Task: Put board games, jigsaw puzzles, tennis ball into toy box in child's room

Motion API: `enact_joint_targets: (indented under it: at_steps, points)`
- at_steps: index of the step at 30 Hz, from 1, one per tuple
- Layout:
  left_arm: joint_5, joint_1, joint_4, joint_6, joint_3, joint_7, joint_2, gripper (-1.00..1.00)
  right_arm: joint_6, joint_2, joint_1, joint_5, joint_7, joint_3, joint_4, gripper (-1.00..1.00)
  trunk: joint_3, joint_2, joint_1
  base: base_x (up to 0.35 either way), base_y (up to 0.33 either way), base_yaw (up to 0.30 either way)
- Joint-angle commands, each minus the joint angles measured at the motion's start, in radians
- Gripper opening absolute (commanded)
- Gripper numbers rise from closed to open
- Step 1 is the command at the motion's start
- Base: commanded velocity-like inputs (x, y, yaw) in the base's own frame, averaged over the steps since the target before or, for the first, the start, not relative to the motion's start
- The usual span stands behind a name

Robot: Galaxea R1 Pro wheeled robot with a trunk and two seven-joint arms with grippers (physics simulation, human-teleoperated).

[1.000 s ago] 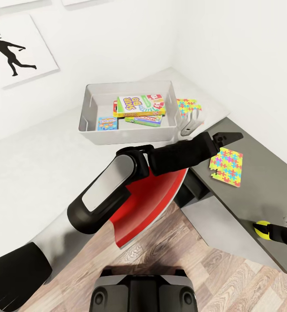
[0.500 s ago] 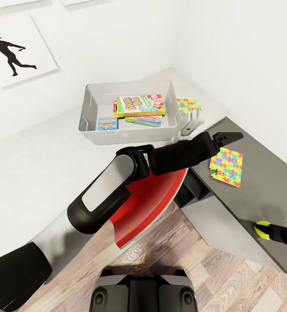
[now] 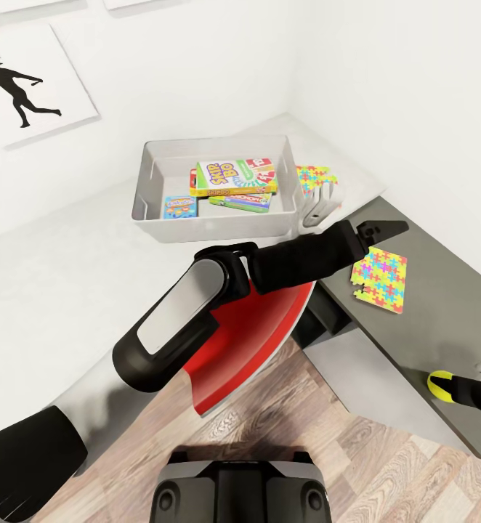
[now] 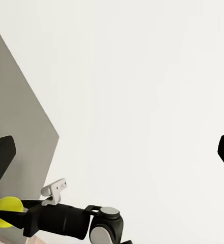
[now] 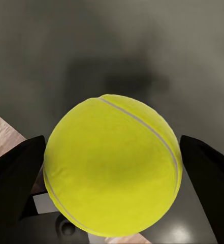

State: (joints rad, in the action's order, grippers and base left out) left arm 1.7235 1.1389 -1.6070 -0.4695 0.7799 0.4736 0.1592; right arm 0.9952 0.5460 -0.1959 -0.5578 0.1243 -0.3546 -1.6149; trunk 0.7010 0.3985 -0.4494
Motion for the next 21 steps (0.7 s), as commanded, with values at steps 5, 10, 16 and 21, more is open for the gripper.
enact_joint_targets:
  at_steps: [5, 10, 16, 21]
  points:
    - [0.010, 0.001, -0.001, 0.000, -0.001, 0.007, 0.000, 1.00, 0.005, 0.000, 0.000, 0.007, 0.009, -0.001, -0.001, -1.00, 0.001, 0.002, -0.001, 0.000, 0.000, 0.000]
    - [0.010, 0.001, -0.001, 0.000, -0.001, 0.007, 0.000, 1.00, 0.005, 0.000, 0.000, 0.007, 0.009, -0.001, 0.000, -1.00, 0.001, 0.002, -0.001, 0.000, 0.000, 0.000]
    - [0.010, 0.001, -0.001, 0.000, -0.001, 0.006, 0.000, 1.00, 0.005, 0.001, 0.000, 0.007, 0.010, -0.001, -0.001, -1.00, 0.001, 0.002, -0.001, 0.000, 0.000, 0.000]
    - [0.010, 0.001, -0.001, 0.000, -0.001, 0.006, 0.000, 1.00, 0.005, 0.001, 0.000, 0.007, 0.010, -0.002, 0.000, -1.00, 0.001, 0.002, -0.001, 0.000, 0.000, 0.000]
